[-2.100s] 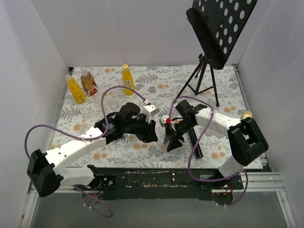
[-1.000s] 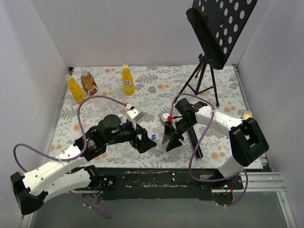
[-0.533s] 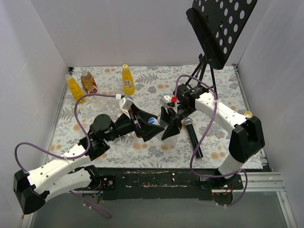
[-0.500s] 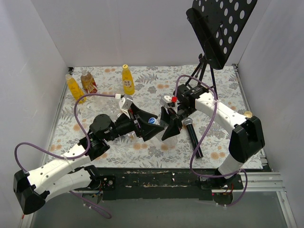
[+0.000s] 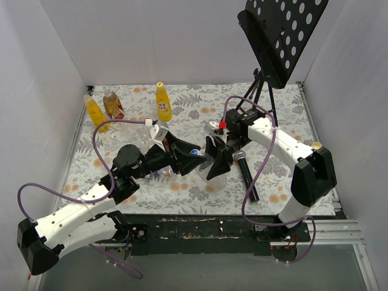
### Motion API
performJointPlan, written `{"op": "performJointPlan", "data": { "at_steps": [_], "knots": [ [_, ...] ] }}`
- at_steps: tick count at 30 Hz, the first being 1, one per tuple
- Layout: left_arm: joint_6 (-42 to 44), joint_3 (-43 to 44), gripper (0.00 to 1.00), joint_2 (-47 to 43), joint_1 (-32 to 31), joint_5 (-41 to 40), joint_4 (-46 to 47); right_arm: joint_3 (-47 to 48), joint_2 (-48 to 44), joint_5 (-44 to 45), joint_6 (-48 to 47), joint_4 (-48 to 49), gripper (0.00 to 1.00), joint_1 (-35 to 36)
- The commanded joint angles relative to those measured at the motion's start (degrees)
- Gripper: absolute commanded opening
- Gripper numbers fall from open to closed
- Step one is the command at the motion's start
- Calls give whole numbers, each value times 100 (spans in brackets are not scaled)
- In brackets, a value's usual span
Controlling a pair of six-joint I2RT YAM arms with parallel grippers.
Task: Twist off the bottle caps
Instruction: Unscrew the bottle cap from the plastic bottle.
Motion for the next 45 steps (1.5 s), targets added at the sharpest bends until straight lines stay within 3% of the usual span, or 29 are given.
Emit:
{"op": "performJointPlan", "data": {
  "at_steps": [1,3,8,13,16,20,23,29,34,37,42,43,45],
  "knots": [
    [444,194,53,-44,102,351,-148,237,27,-202,16,-128,6,-33],
    [471,238,46,0,190,527,-149,228,36,-193,7,-128,6,-33],
    [296,203,0,106,392,870,-17,211,10,-184,24,-110,6,-33],
    [-362,-122,0,19,419,407,483,202,10,-123,401,126,3,-33],
    [-1020,-368,0,-131,419,-226,817,1,-148,166,1584,1177,2,-33],
    [-1619,-377,0,-193,419,-1508,617,-1235,-999,1630,4728,4960,1,-33],
    [-2050,-386,0,-166,402,-2667,362,-1854,-1492,2608,5971,6417,1,-15],
    [-3008,-290,0,526,192,-4260,457,-2004,-1555,4567,6624,6824,1,178],
    [-2931,220,0,1423,-398,-5228,563,-2092,-1555,5544,7387,7079,1,196],
    [-2790,361,0,1828,-504,-5448,528,-2092,-1581,5599,7434,7097,1,196],
    [-2096,-8,0,1548,-382,-4792,1354,-2232,-1537,4609,7231,6974,1,12],
    [-2086,35,12,1443,-276,-4503,1180,-2215,-1502,4249,6970,6852,1,-76],
    [-2042,89,46,1180,31,-3800,934,-2180,-1423,3450,6653,6658,1,-296]
  ]
}}
